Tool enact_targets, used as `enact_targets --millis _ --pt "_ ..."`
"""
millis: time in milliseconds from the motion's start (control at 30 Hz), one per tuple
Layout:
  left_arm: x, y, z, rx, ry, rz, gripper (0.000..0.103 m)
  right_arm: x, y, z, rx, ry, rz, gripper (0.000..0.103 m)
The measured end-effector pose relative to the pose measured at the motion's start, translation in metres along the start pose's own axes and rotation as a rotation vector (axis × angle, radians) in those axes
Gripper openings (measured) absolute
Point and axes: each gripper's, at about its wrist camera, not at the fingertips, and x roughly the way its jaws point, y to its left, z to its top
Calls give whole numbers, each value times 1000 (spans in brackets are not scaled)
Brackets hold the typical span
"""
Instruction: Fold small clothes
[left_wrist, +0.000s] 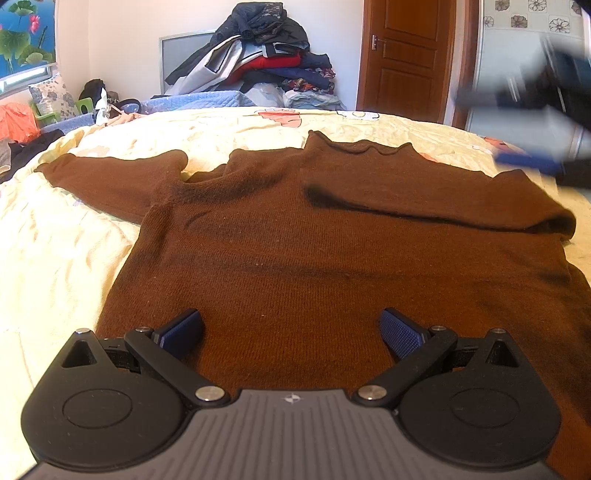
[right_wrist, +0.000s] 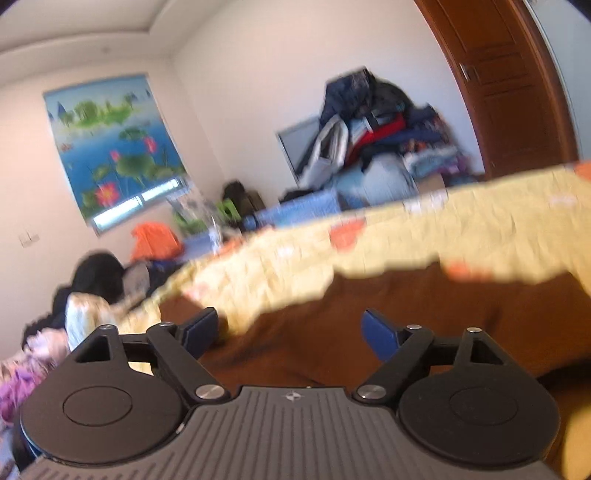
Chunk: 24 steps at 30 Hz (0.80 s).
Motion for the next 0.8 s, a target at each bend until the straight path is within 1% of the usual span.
enact_targets --millis 67,100,133,167,233,267,300,333,367,400,433,467,500,533,567,600,633,667,700,733,800 --pt "-2 3 4 -8 14 -22 103 -11 -7 -19 8 22 -57 86" --pt "-2 6 8 -25 34 -44 103 -16 -12 -26 8 32 -87 86" --pt "-2 11 16 -68 58 -81 103 -21 -17 -37 7 38 -111 87" --pt "0 18 26 -140 80 -143 103 -24 -25 -44 4 46 -129 88" --pt "9 30 48 -283 107 -277 103 -32 -30 -60 -1 54 -163 92" --pt "17 34 62 -345 120 -336 103 -32 -33 -66 26 61 -166 93" --pt "26 36 74 -387 135 -368 103 -32 -36 -66 55 62 -154 93" --pt "39 38 86 -428 147 -378 103 -30 -40 -65 68 58 -143 96" --pt "52 39 96 -446 143 -359 103 -27 -41 -66 79 59 -144 98" --pt "64 38 103 -448 147 -321 103 -23 -44 -65 93 69 -148 99" --pt "78 36 110 -445 173 -258 95 -21 -47 -66 111 82 -148 99" --pt "92 32 115 -438 204 -221 86 -20 -50 -67 127 79 -138 99" --pt "101 27 118 -418 224 -210 59 -22 -52 -67 146 69 -124 101" --pt "106 17 123 -359 212 -167 43 -24 -55 -68 166 62 -112 101" --pt "111 4 127 -280 193 -104 32 -25 -58 -69 183 53 -102 101" --pt "114 -5 129 -225 193 -71 16 -26 -60 -69 198 47 -93 101" --pt "116 -12 132 -186 184 -45 8 -28 -62 -69 209 44 -86 101" --pt "115 -15 136 -174 177 -35 5 -28 -62 -69 213 42 -83 101" --pt "112 -16 138 -168 165 -29 5 -27 -61 -69 211 43 -83 101" --pt "105 -14 140 -157 135 -23 5 -27 -60 -68 206 45 -85 102" --pt "83 -2 147 -140 40 1 5 -27 -57 -68 193 49 -88 102"
